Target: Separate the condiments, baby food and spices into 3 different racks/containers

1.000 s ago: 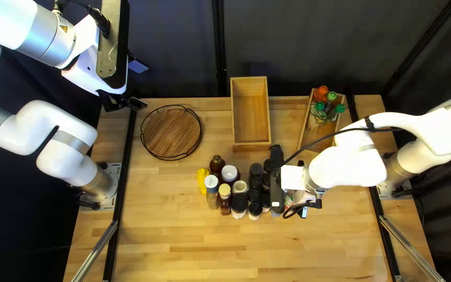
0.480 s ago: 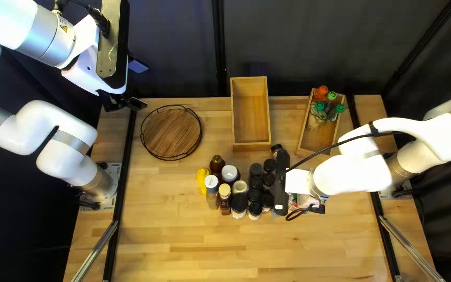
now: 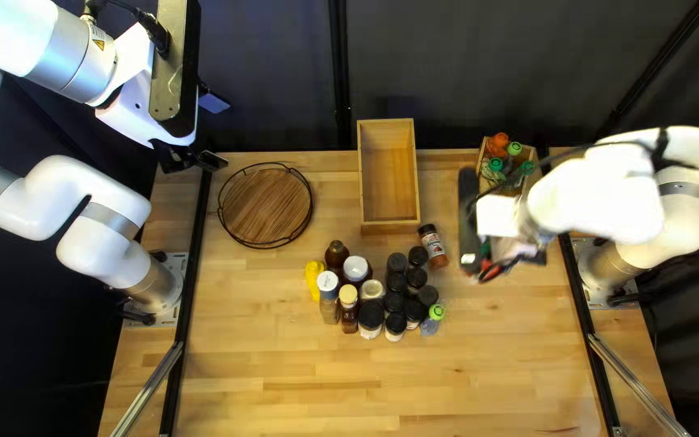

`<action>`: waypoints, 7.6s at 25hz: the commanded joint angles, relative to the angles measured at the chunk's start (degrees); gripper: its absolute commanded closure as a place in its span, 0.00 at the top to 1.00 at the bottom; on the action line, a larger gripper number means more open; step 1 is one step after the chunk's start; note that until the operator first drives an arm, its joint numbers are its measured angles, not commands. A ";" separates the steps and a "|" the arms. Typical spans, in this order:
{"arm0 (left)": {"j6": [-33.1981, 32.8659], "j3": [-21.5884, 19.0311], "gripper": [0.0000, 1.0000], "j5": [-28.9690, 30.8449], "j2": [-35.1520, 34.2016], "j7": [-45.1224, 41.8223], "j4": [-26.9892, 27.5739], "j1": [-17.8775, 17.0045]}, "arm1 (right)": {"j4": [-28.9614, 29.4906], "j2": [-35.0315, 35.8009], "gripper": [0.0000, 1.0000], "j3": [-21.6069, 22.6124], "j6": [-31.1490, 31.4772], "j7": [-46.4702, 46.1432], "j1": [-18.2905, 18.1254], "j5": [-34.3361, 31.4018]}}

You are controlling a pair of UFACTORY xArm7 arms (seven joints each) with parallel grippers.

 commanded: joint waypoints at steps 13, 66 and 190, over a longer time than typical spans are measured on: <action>0.00 0.00 1.00 0.00 0.00 0.00 0.00 0.00 | -6.53 -4.87 0.00 -6.51 -8.20 -7.97 -5.36 -7.41; 0.00 0.00 1.00 0.00 0.00 0.00 0.00 0.00 | 5.44 -33.04 1.00 17.29 -35.81 21.47 4.27 -5.58; 0.00 0.00 1.00 0.00 0.00 0.00 0.00 0.00 | 3.67 -37.89 1.00 1.52 -33.56 35.10 16.42 -13.43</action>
